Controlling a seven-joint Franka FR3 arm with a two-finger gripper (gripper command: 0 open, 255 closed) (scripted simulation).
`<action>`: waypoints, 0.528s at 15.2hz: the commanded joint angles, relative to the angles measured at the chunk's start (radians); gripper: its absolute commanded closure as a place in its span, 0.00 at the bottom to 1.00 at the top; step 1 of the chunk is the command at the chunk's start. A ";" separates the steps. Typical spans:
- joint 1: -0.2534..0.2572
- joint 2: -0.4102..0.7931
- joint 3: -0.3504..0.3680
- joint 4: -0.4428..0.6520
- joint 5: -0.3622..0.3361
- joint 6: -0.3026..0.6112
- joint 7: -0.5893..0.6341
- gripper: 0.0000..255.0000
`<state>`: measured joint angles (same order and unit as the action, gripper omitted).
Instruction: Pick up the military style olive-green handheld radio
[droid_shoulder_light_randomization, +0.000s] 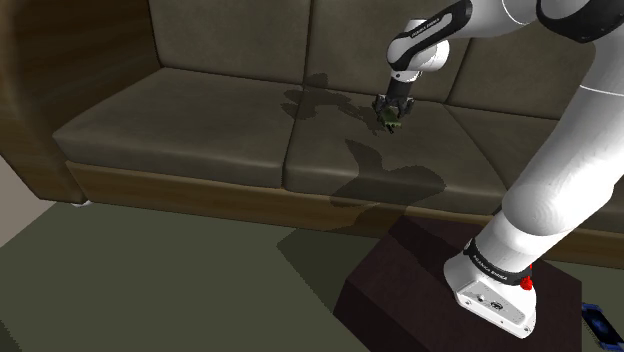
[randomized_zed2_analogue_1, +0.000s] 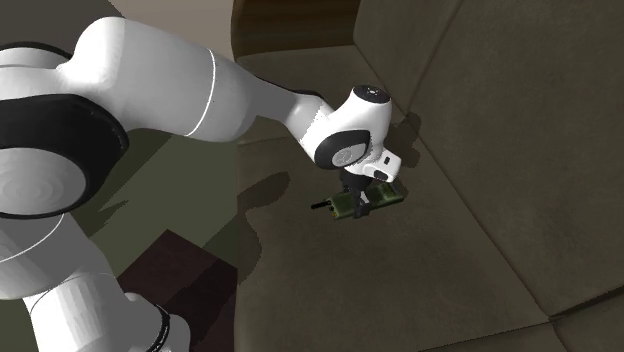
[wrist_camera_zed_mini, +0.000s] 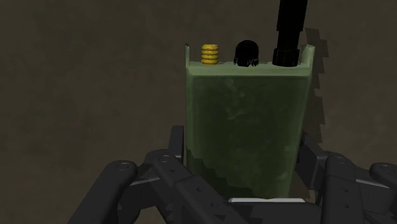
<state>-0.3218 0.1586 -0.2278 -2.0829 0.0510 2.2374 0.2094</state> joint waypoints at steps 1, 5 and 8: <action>0.000 0.001 0.000 -0.002 0.000 0.000 0.000 1.00; 0.001 -0.013 -0.001 0.012 -0.005 -0.026 0.005 1.00; 0.003 -0.032 -0.002 0.030 -0.011 -0.064 0.010 1.00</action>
<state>-0.3191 0.1345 -0.2286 -2.0563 0.0421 2.1847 0.2185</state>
